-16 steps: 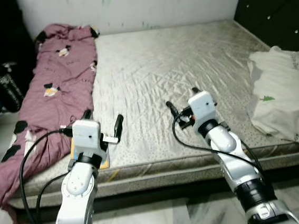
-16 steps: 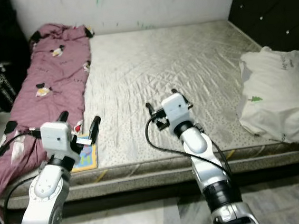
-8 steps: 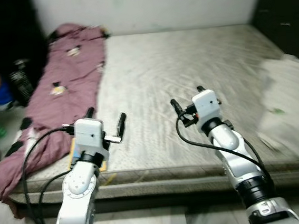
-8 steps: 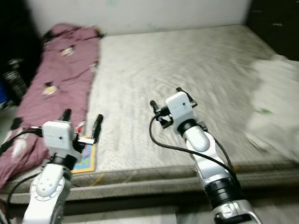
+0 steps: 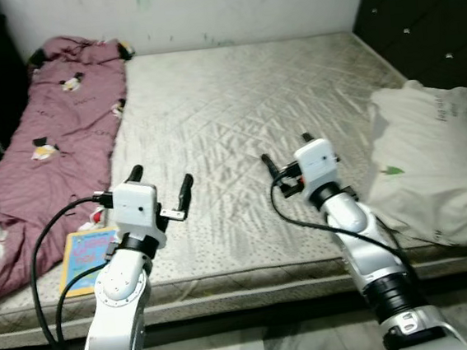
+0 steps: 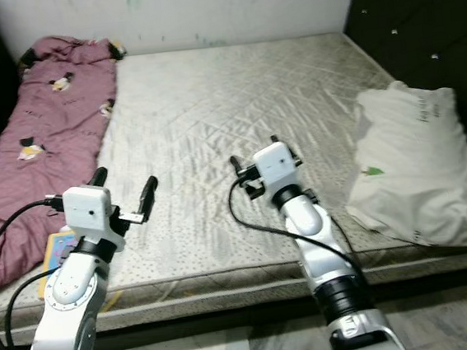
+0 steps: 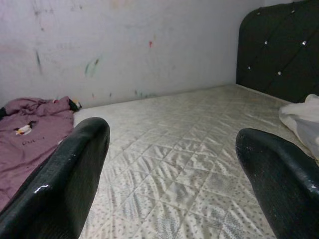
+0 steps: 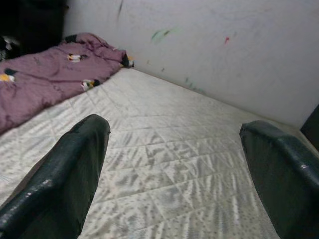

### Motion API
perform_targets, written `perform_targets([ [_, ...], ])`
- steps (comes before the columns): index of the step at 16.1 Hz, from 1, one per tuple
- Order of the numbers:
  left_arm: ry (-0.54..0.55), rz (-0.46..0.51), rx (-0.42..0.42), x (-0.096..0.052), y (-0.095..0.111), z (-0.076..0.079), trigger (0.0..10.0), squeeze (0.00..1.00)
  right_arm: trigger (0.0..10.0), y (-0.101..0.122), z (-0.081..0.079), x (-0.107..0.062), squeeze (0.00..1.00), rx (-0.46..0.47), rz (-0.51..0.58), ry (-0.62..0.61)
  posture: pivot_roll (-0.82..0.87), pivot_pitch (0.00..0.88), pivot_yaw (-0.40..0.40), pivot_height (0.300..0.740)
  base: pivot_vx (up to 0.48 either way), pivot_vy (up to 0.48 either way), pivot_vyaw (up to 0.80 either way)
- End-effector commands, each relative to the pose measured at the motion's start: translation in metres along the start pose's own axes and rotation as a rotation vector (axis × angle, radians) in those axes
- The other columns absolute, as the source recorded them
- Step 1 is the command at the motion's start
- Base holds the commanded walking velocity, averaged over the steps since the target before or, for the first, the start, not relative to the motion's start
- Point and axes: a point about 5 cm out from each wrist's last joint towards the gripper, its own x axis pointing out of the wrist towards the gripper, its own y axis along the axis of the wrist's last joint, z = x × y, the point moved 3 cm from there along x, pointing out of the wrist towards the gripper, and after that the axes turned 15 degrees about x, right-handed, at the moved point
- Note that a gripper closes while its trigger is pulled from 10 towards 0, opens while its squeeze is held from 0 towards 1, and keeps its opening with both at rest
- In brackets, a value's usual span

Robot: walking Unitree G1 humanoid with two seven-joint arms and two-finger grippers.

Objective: Clean up the room

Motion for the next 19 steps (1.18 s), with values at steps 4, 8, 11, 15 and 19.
perform_targets([
  [4,0.005,-0.009,0.011,-0.0004,-0.0014,-0.0027,10.0,0.0,10.0,0.0029,-0.0013,0.0025,0.0,0.002,0.013,0.006,0.04,0.0,-0.013,0.74,0.0,0.0,0.0],
  [8,0.005,-0.01,0.023,-0.0006,-0.0019,-0.0025,10.0,0.0,10.0,0.0024,-0.0026,0.0025,0.0,-0.015,0.012,0.014,0.04,0.0,-0.011,0.74,0.0,0.0,0.0],
  [11,0.004,-0.008,0.018,-0.0007,-0.002,-0.0022,10.0,0.0,10.0,0.0025,-0.0036,0.0022,0.0,-0.019,0.015,0.018,0.04,0.0,-0.012,0.74,0.0,0.0,0.21],
  [15,-0.004,-0.006,0.015,-0.0005,-0.0012,-0.0013,10.0,0.0,10.0,0.0023,-0.004,0.002,0.0,-0.021,0.014,0.02,0.04,0.0,-0.013,0.74,0.0,0.0,0.8],
  [19,-0.002,-0.006,0.014,0.0002,-0.0008,-0.0021,10.0,0.0,10.0,0.0026,-0.0027,0.003,0.0,-0.013,0.014,0.012,0.03,0.0,-0.011,0.74,0.0,-0.141,0.0],
])
